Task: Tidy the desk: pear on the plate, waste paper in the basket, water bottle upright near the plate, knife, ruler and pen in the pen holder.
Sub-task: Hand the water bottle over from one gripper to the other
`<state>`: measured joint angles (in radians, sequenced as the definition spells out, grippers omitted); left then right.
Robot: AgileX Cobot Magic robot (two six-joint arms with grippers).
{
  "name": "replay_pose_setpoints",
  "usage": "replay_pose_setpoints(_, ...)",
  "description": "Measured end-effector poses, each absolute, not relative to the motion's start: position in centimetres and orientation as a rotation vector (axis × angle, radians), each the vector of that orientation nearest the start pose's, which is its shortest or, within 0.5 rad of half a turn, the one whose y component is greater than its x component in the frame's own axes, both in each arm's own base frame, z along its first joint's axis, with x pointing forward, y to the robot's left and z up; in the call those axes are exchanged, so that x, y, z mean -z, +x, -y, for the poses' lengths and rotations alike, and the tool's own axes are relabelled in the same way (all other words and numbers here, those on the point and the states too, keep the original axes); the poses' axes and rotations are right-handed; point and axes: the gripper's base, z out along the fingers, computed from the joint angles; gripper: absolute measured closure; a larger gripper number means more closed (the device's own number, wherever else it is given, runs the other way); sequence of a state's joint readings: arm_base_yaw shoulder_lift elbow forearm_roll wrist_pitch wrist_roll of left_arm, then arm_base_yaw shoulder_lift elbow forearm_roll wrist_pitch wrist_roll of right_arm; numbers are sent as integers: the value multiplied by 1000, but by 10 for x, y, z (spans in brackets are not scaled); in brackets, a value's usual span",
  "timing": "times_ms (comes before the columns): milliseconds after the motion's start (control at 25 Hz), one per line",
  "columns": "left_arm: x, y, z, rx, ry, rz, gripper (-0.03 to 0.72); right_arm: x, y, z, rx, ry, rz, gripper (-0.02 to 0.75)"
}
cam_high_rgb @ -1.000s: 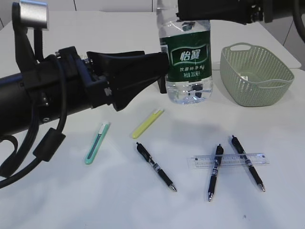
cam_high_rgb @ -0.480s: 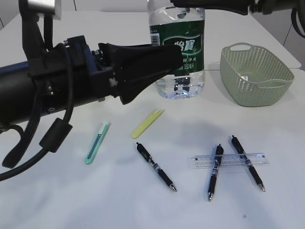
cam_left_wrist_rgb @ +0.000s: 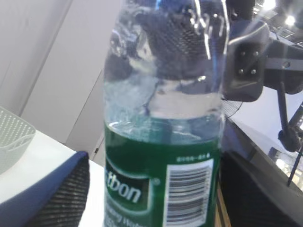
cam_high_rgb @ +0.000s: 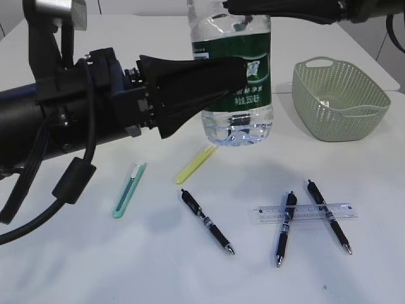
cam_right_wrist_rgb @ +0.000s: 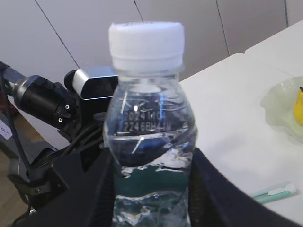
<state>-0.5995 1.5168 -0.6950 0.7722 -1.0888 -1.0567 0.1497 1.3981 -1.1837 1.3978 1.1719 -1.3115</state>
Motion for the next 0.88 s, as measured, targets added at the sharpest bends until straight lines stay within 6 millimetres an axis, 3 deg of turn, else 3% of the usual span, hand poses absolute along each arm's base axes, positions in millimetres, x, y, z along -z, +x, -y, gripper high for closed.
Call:
replay_pose_setpoints(440, -269, 206, 214, 1490, 644, -1468, 65, -379, 257, -123, -1172, -968, -1684, 443)
replay_pose_setpoints(880, -271, 205, 214, 1509, 648, -1448, 73, -379, 247, -143, -1208, -1055, -1656, 443)
